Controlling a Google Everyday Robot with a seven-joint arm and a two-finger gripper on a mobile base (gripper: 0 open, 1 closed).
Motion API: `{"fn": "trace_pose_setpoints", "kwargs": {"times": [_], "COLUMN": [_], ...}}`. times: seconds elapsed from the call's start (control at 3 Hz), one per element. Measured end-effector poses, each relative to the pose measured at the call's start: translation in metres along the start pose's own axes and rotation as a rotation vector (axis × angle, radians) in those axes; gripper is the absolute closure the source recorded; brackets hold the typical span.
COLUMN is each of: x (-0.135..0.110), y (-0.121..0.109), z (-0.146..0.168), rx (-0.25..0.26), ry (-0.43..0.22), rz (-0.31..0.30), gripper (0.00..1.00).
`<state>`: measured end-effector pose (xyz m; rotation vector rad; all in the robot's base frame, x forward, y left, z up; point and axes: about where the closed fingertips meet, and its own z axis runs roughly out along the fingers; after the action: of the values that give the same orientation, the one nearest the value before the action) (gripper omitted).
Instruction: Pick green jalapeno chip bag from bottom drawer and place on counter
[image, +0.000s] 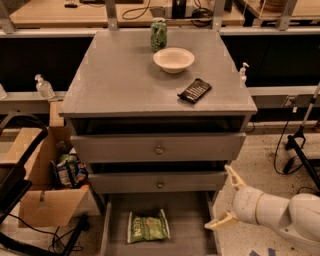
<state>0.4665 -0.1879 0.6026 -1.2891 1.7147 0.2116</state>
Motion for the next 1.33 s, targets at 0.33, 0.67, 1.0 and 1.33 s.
{"fn": "trace_pose_setpoints", "kwargs": {"times": [0.33, 0.67, 1.0, 1.33], "x": [0.020, 0.019, 0.036, 0.067], "y": [0.023, 0.023, 0.042, 0.066], "z": [0.021, 0.021, 0.056, 0.114], "rx": [-0.036, -0.036, -0.087, -0.140], "ry": [-0.032, -0.032, -0.047, -0.019], "rz": [0.052, 0.053, 0.077, 0.100], "gripper": [0.00, 0.00, 0.00, 0.00]}}
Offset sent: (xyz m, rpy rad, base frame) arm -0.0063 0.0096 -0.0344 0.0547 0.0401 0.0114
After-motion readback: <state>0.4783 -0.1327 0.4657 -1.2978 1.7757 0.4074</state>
